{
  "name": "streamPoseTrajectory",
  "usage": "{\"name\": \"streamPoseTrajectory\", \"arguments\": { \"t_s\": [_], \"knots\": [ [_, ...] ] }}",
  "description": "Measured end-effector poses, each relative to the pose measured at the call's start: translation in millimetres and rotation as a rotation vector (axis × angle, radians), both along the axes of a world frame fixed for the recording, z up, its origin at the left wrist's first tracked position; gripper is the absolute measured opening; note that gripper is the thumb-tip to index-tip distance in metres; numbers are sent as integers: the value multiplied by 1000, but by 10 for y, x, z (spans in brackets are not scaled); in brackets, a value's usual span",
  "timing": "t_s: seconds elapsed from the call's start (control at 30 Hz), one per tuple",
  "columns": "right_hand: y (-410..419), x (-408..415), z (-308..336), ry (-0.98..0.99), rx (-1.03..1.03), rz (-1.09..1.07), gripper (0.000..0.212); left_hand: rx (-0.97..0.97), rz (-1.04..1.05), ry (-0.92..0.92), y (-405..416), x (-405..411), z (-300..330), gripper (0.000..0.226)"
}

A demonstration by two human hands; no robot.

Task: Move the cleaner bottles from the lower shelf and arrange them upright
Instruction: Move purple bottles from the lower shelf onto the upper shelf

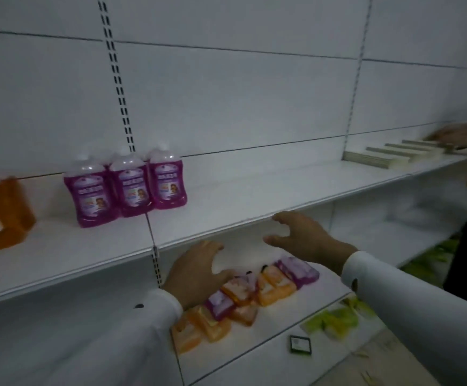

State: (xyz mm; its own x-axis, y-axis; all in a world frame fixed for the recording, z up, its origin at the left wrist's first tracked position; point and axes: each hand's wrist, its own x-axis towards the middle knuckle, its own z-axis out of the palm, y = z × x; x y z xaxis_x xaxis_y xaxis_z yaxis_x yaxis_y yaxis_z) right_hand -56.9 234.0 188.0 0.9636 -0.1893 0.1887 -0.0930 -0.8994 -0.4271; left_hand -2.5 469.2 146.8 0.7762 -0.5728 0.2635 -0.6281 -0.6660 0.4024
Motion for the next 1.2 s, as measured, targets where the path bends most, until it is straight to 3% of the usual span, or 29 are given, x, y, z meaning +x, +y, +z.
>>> {"name": "streamPoseTrajectory", "arguments": {
  "t_s": [0.23, 0.6, 0.83, 1.2],
  "knots": [
    [-528, -135, -793, 127, 111, -94, 65, 70, -5, 153, -564, 40, -687, 56],
    [-1280, 649, -1984, 378, 217, -161, 60, -15, -6, 504, -1427, 960, -1852, 31],
    [-1890, 1080, -2426, 485, 283, -219, 58, 30, -3, 612, -1976, 1443, -2356, 47],
    [-2902, 1578, -3039, 570, 418, -51, 50, 109, 175, 650, -2978, 1571, -2782, 49]
  ]
}}
